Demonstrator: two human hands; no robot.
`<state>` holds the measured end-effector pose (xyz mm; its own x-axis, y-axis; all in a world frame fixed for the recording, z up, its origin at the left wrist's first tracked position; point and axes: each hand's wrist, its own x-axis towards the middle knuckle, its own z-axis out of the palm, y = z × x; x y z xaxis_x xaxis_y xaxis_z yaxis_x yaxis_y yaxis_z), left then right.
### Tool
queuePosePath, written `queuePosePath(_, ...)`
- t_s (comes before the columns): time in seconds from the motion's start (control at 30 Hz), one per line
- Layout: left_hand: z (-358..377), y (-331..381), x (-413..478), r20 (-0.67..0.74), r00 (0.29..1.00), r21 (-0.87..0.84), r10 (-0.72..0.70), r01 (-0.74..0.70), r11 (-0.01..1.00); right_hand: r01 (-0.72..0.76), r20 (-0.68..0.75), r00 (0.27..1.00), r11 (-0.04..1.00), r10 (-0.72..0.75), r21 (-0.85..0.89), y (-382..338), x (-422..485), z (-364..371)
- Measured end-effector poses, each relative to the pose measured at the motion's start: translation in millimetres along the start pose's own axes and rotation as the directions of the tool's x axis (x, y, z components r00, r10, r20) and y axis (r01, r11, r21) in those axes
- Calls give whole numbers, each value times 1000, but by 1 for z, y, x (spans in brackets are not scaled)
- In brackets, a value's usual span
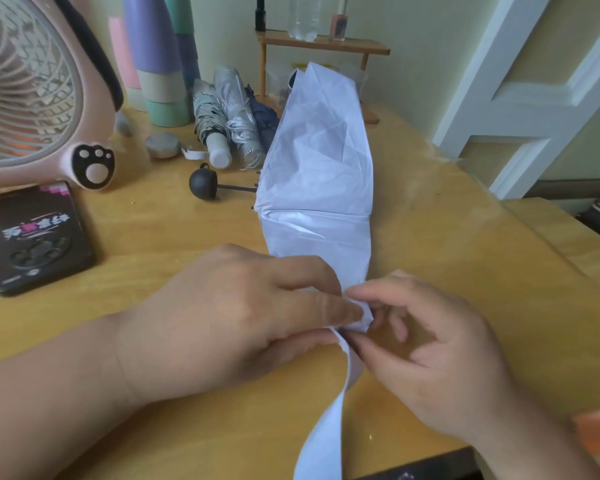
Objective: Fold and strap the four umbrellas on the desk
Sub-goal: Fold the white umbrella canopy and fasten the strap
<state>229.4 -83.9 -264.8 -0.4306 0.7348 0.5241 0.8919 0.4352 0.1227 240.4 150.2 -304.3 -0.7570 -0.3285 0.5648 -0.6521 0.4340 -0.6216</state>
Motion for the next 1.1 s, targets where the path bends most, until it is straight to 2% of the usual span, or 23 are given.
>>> queuePosePath(0.1, -1, -3, -2, 85, 995, -43, -45, 49, 998, 2, 45, 999, 1000, -1, -20, 1, -1, 0)
queuePosePath(0.17, 2, -4, -3, 83, 993, -65, -79, 84, 994, 8, 78, 997, 1000, -7, -11, 0, 0, -1)
queuePosePath(0.27, 8, -4, -3, 26, 972, -240, -234, 233, 942, 18, 158, 987, 1000, -15, -17, -5, 3, -1)
queuePosePath(0.37, 15, -2, -1, -1, 907, -305, -421, 401, 864, -35, 178, 983, 999, 33, 9, -7, 6, -2)
queuePosePath(0.43, 18, 0, 0, 26, 880, -341, -474, 454, 823, -58, 170, 984, 996, 45, 73, -6, 7, -2)
queuePosePath(0.57, 16, -2, -5, 85, 898, -403, -432, 428, 809, -60, 168, 985, 990, 38, 127, -5, 9, -2)
queuePosePath(0.63, 12, -6, -8, 152, 928, -425, -341, 373, 825, -48, 174, 984, 989, 23, 137, -5, 8, -1)
queuePosePath(0.73, 4, -12, -14, 274, 943, -298, -190, 271, 915, -1, 178, 984, 996, -15, 94, -1, 5, -2)
queuePosePath(0.9, -5, -15, -16, 324, 934, -231, -150, 232, 945, 4, 171, 985, 999, 3, -42, -1, -1, -3)
queuePosePath(1.1, -11, -9, -13, 309, 936, -244, -171, 252, 937, -71, 230, 971, 997, 60, 40, 3, -4, -5)
